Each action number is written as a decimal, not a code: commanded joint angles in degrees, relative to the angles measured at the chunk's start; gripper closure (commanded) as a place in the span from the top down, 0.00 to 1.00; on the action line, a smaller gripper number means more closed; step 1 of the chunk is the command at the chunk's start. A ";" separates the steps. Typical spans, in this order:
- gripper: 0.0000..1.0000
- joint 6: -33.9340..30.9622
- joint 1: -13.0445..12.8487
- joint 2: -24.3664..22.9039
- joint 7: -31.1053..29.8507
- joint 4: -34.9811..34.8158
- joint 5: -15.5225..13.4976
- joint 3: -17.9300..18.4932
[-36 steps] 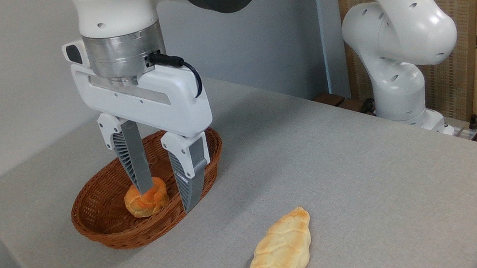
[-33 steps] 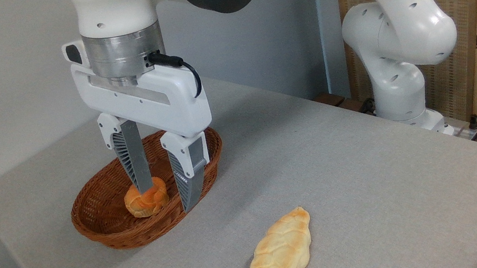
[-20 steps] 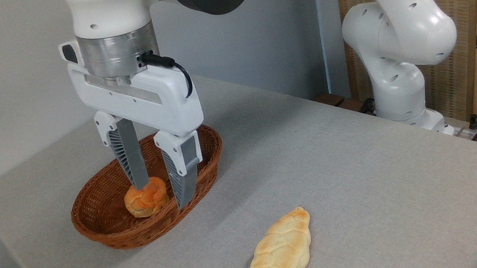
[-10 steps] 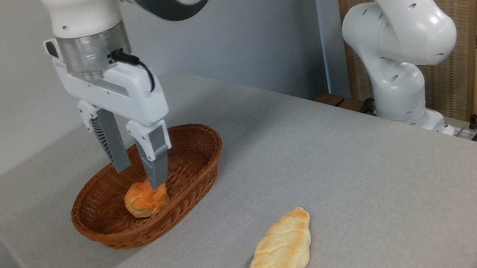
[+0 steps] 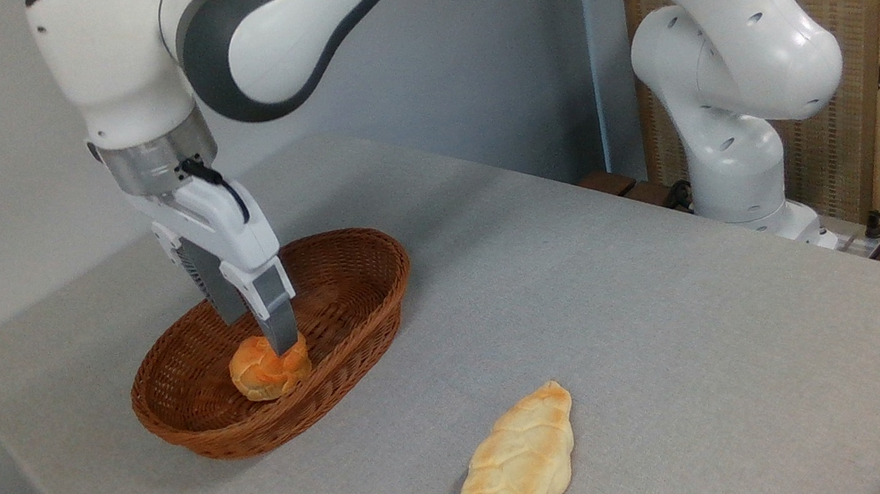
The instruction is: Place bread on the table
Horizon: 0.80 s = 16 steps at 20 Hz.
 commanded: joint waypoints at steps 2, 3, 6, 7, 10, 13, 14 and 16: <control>1.00 -0.43 0.11 1.55 0.40 0.10 -0.80 -0.65; 1.00 -0.34 0.02 1.82 0.48 0.10 -0.80 -0.65; 1.00 1.49 -0.77 3.13 0.48 0.10 -0.71 -0.74; 1.00 1.76 -0.77 3.40 0.48 0.10 -0.71 -0.74; 1.00 2.56 -0.77 4.45 0.57 0.10 -0.19 -1.70; 1.00 2.64 -0.85 4.89 0.48 0.10 -0.10 -1.79; 1.00 2.64 -0.86 5.33 0.48 0.10 -0.10 -1.88; 1.00 2.64 -0.86 5.51 0.48 0.10 -0.01 -2.23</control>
